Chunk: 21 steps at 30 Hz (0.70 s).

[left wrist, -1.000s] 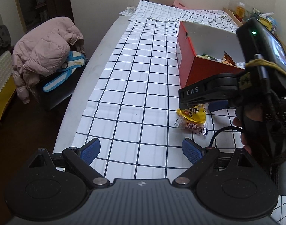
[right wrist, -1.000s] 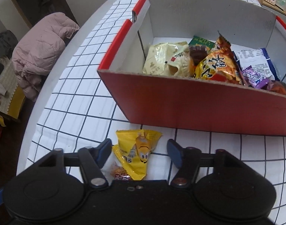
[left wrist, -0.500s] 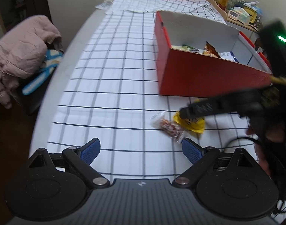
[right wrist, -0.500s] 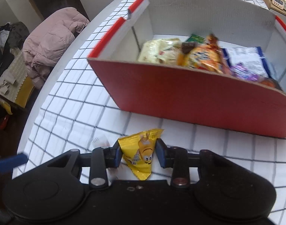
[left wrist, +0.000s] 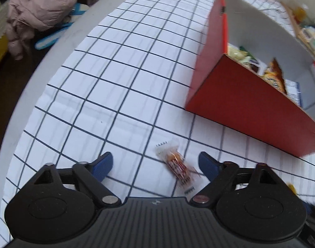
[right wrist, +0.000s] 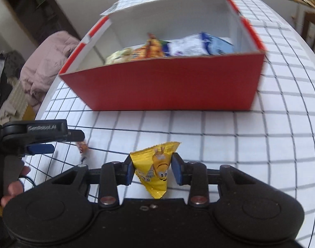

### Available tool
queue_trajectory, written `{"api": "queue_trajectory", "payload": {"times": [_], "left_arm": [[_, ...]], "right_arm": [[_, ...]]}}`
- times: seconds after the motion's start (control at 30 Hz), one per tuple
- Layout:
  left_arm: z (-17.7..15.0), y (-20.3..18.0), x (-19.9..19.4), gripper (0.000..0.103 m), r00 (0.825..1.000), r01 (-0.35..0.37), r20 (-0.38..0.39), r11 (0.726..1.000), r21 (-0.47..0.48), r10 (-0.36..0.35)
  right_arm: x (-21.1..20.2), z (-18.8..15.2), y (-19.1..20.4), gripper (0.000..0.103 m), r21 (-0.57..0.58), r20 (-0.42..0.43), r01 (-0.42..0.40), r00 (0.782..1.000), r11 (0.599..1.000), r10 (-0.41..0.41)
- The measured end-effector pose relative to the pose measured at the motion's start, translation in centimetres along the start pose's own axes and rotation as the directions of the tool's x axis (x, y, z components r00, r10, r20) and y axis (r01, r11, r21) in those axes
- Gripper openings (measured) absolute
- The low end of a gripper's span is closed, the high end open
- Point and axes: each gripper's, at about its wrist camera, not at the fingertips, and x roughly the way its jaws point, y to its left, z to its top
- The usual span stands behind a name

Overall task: Organize snacks
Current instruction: 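Grasp the yellow M&M's bag with right tool while left tool grasps wrapped snack, then lift the M&M's bag and wrapped snack and carry them over the red box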

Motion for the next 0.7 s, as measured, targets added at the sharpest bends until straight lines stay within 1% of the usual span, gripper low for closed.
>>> {"api": "queue_trajectory", "payload": {"times": [0.03, 0.07, 0.13, 0.2, 0.23, 0.27, 0.33, 0.37, 0.47, 0.53, 0.7], "left_arm": [[0.0, -0.4, 0.3, 0.075, 1.000, -0.006, -0.012, 1.000, 0.005, 0.006], [0.0, -0.7, 0.5, 0.071, 1.000, -0.013, -0.026, 1.000, 0.009, 0.013], [-0.2, -1.4, 0.8, 0.068, 0.999, -0.044, -0.030, 0.999, 0.027, 0.045], [-0.4, -2.1, 0.9, 0.068, 0.997, -0.065, -0.030, 0.997, 0.041, 0.067], [-0.4, -2.4, 0.9, 0.064, 0.997, -0.075, -0.030, 0.996, 0.047, 0.077], [-0.4, -2.6, 0.8, 0.055, 0.996, -0.087, -0.025, 0.995, 0.056, 0.088], [-0.4, -2.8, 0.7, 0.047, 0.995, -0.100, -0.020, 0.992, 0.070, 0.102], [-0.4, -2.7, 0.7, 0.040, 0.995, -0.101, -0.020, 0.992, 0.070, 0.103], [-0.3, -2.6, 0.5, 0.024, 0.995, -0.097, -0.022, 0.992, 0.077, 0.099], [-0.1, -2.3, 0.6, 0.017, 0.996, -0.084, -0.026, 0.993, 0.081, 0.086], [-0.1, -0.8, 0.3, 0.016, 0.998, -0.030, -0.052, 0.999, 0.036, 0.032]], "right_arm": [[-0.3, -0.2, -0.5, 0.036, 0.017, 0.004, 0.000, 1.000, 1.000, 0.000], [-0.5, -0.4, -1.0, 0.036, 0.032, 0.009, 0.001, 1.000, 0.999, -0.002], [-0.9, -0.8, -1.8, 0.036, 0.054, 0.020, 0.006, 1.000, 0.999, -0.007], [-1.3, -1.0, -2.6, 0.036, 0.077, 0.030, 0.003, 1.000, 0.997, -0.005], [-1.4, -1.1, -2.9, 0.036, 0.087, 0.034, 0.001, 0.999, 0.996, -0.004], [-1.5, -1.2, -3.2, 0.036, 0.096, 0.038, 0.001, 0.999, 0.995, -0.005], [-1.8, -1.5, -3.6, 0.036, 0.108, 0.048, 0.004, 0.999, 0.994, -0.009], [-1.9, -1.5, -3.8, 0.036, 0.115, 0.050, 0.002, 0.999, 0.993, -0.008], [-2.3, -1.8, -4.4, 0.036, 0.130, 0.058, 0.002, 0.998, 0.992, -0.010], [-2.4, -2.0, -4.6, 0.036, 0.138, 0.060, 0.003, 0.998, 0.990, -0.011], [-2.8, -2.3, -4.7, 0.036, 0.155, 0.066, 0.006, 0.998, 0.988, -0.017]]}}
